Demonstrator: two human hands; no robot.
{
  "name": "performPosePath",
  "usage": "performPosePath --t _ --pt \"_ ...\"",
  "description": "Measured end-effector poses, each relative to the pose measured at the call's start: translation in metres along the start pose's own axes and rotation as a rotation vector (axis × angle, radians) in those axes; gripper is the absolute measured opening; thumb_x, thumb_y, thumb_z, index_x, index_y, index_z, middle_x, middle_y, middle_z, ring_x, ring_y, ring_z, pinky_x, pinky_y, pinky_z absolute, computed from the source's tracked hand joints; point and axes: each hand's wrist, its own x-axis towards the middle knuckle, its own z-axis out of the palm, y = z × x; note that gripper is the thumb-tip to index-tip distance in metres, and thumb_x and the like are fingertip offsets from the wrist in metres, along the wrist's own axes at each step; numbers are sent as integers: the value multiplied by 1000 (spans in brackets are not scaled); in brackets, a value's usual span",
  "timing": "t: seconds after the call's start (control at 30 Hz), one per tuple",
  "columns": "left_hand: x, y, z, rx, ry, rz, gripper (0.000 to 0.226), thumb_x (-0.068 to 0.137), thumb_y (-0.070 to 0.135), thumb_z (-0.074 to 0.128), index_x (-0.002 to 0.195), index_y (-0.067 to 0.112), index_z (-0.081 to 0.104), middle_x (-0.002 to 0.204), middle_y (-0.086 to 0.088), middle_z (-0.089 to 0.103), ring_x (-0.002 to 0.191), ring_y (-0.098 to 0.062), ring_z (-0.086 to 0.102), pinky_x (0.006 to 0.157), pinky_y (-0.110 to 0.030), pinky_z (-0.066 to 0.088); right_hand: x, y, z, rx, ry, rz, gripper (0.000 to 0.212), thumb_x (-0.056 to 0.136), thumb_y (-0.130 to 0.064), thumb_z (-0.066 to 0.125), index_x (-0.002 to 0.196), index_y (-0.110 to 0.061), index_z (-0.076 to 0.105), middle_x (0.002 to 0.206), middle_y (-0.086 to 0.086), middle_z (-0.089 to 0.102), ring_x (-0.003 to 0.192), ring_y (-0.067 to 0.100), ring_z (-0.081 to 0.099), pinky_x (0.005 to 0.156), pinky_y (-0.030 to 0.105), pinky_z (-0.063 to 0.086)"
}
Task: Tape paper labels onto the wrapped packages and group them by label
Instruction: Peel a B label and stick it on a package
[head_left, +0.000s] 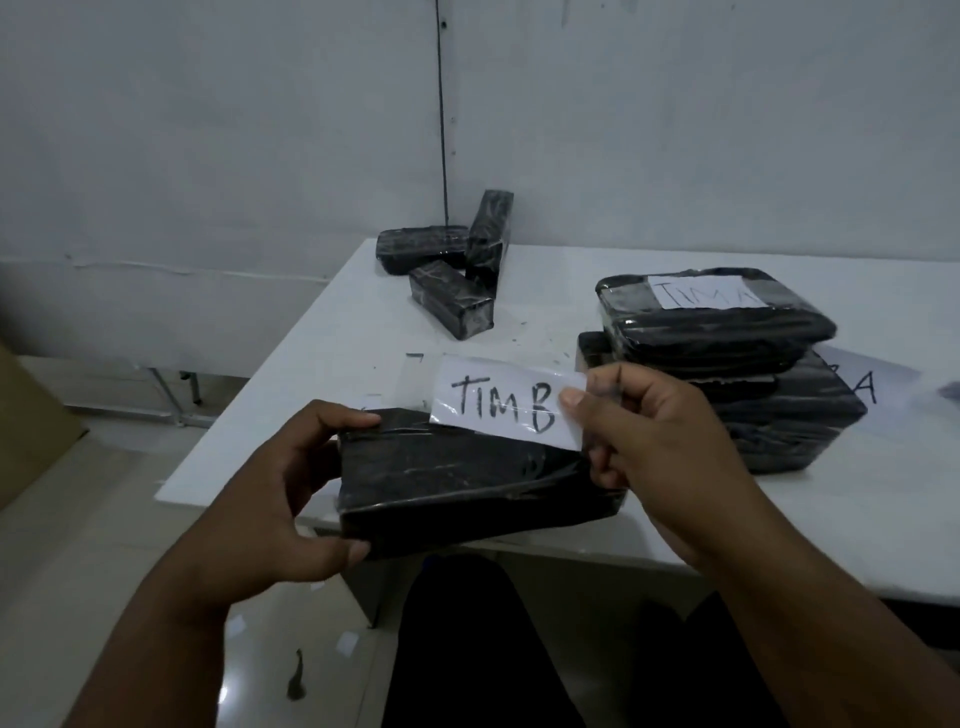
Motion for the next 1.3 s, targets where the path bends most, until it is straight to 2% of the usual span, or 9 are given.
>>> performPosePath --t 0.33,0.47,0.6,0.67,0.77,0.83,0.97,1.13,1.3 --pt "24 -5 5 187 -119 -53 83 59 30 88 135 27 53 133 5 60 130 -21 54 111 -52 42 3 14 -10 0 -7 8 8 94 -13 72 87 -14 67 56 -2 53 49 11 48 45 24 40" --pt "33 -3 -4 283 -185 -140 86 61 24 95 134 37 52 136 17 59 131 -6 51 111 -38 42 11 20 -5 0 -12 32 5 93 -15 72 89 -13 69 58 -2 54 50 11 47 47 25 40" --pt "42 -2 -3 374 -187 -215 102 62 17 97 112 83 36 119 58 42 113 37 32 88 7 32 16 26 -3 -4 -24 50 8 93 -16 72 85 -16 69 57 -3 54 50 11 46 48 25 39" --pt "40 0 -6 418 -199 -223 100 62 27 97 121 76 34 129 57 34 113 43 22 89 9 27 17 27 -2 -5 -32 47 9 93 -16 72 85 -16 68 56 -3 52 50 12 45 48 25 39" --pt "36 0 -13 328 -171 -194 97 60 65 85 144 58 37 154 33 37 141 13 30 115 -24 32 18 27 -3 8 -40 49 9 92 -16 72 84 -14 68 56 -2 51 50 12 43 48 25 38" --pt "39 5 -10 135 -100 -205 83 64 80 67 138 46 52 150 24 48 142 -1 40 114 -40 33 19 26 -4 9 -45 47 9 91 -17 73 90 -8 70 60 2 53 50 12 44 49 25 38" --pt "48 23 11 51 77 -155 63 79 81 47 108 30 70 113 9 72 112 -11 64 95 -31 45 19 24 -5 -14 -51 29 18 90 -18 74 97 -2 70 60 4 52 51 13 44 48 25 39" --pt "51 33 27 -9 210 -184 24 86 46 74 95 24 75 95 3 77 91 -14 72 81 -23 55 19 26 -3 -33 -62 33 11 91 -16 73 94 -5 71 55 -1 55 50 13 43 46 22 39" --pt "49 32 30 -148 291 -186 21 73 23 75 89 9 74 79 -4 78 71 -11 73 68 -14 55 17 28 -5 -41 -52 35 11 88 -20 74 91 -9 74 58 3 55 52 15 44 46 22 39"
